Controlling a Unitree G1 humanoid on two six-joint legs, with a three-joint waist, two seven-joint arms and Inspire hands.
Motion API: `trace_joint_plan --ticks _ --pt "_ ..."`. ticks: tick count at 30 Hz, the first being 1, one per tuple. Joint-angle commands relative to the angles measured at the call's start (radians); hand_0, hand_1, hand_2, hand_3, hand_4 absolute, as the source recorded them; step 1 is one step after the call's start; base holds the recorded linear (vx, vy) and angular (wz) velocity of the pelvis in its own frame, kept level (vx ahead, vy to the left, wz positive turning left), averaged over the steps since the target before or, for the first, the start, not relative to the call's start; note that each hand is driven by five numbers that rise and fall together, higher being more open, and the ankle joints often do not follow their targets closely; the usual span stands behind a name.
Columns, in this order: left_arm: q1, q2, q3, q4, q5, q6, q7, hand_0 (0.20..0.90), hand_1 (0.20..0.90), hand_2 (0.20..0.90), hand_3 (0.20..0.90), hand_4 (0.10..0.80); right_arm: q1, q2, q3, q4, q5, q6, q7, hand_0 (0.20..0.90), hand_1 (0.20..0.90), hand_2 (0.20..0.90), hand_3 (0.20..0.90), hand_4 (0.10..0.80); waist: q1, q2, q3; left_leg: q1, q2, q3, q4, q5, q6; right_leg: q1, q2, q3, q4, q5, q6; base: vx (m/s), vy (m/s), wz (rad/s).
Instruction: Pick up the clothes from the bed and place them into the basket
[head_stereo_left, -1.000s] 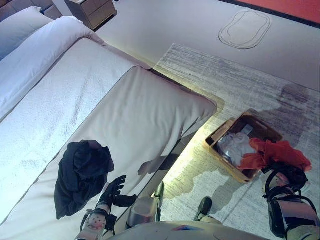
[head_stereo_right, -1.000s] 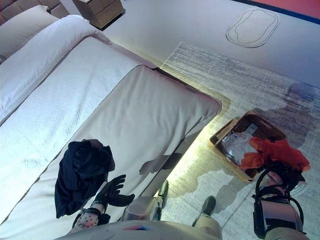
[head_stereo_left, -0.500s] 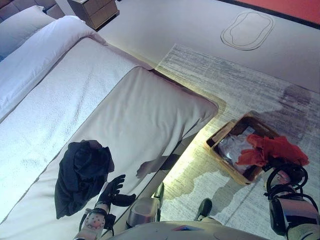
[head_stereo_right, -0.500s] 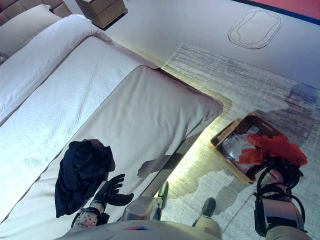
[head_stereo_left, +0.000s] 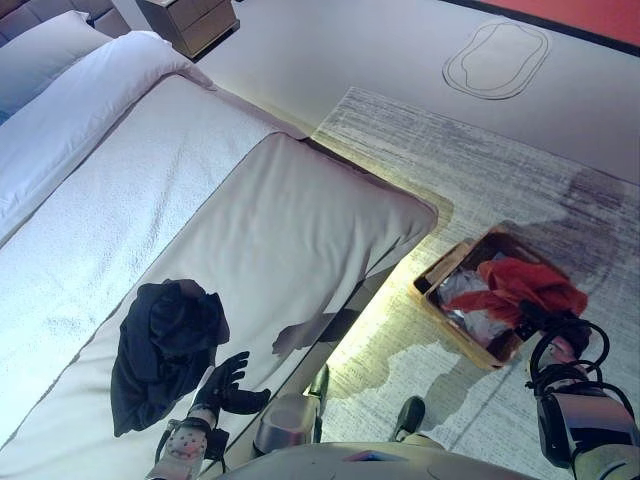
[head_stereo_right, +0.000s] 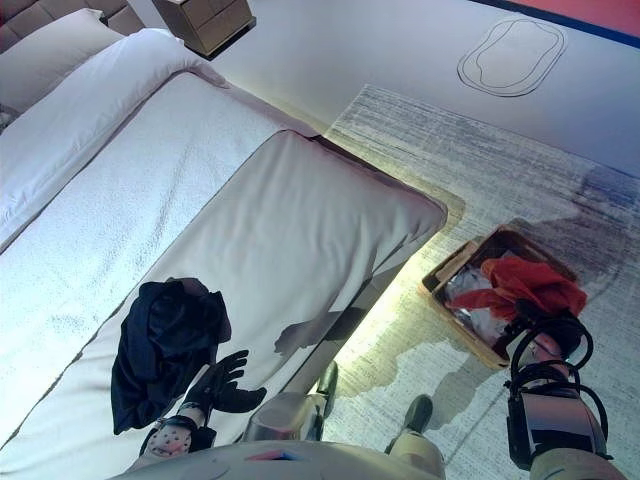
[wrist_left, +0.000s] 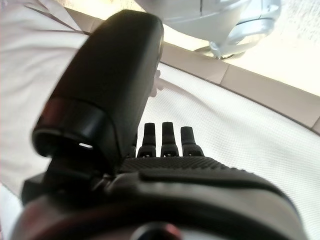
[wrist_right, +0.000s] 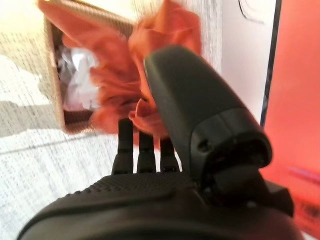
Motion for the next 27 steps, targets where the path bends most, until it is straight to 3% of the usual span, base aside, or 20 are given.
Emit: trace_joint_plan --ticks 1,18,23,27 --pt "-0.005 0.059 0.002 -0.002 -0.01 -0.03 -0.008 0.9 0.9 0.9 0.9 0.8 -0.014 -0.119 0.059 -0.05 -0.035 -0.034 0.034 0.9 0.9 0.9 0.9 0.8 0.016 -0.014 -0.03 -0.046 -0.019 -0.06 0.009 -0.012 -0.024 0.026 -0.013 -0.098 0.098 -0.067 0.022 0.04 -0.007 0.01" --pt "-0.006 0.043 0.012 0.0 0.004 -0.029 0.005 0.9 0.9 0.9 0.9 0.8 0.145 0.045 0.086 0.014 -0.021 -0.041 0.117 0.9 0.9 0.9 0.9 0.8 0.017 -0.034 -0.061 -0.019 -0.004 -0.059 0.008 -0.017 -0.022 0.053 0.014 -0.098 0.091 -0.078 0.011 -0.008 -0.009 0.0" --pt "-0.012 0.029 0.019 -0.009 0.01 -0.026 0.032 0.9 0.9 0.9 0.9 0.8 0.175 0.119 0.155 0.002 -0.107 -0.083 0.138 0.9 0.9 0.9 0.9 0.8 0.044 -0.043 -0.073 -0.007 0.004 -0.084 0.018 -0.012 -0.03 0.078 0.03 -0.112 0.108 -0.099 -0.007 -0.038 -0.037 0.06" --pt "-0.015 0.018 0.048 -0.004 0.015 -0.03 0.033 0.9 0.9 0.9 0.9 0.8 0.188 0.185 0.26 -0.049 -0.209 -0.096 0.118 0.9 0.9 0.9 0.9 0.8 0.091 -0.047 -0.064 -0.032 0.014 -0.128 0.067 -0.008 -0.042 0.088 0.04 -0.138 0.166 -0.146 -0.038 -0.07 -0.027 0.2"
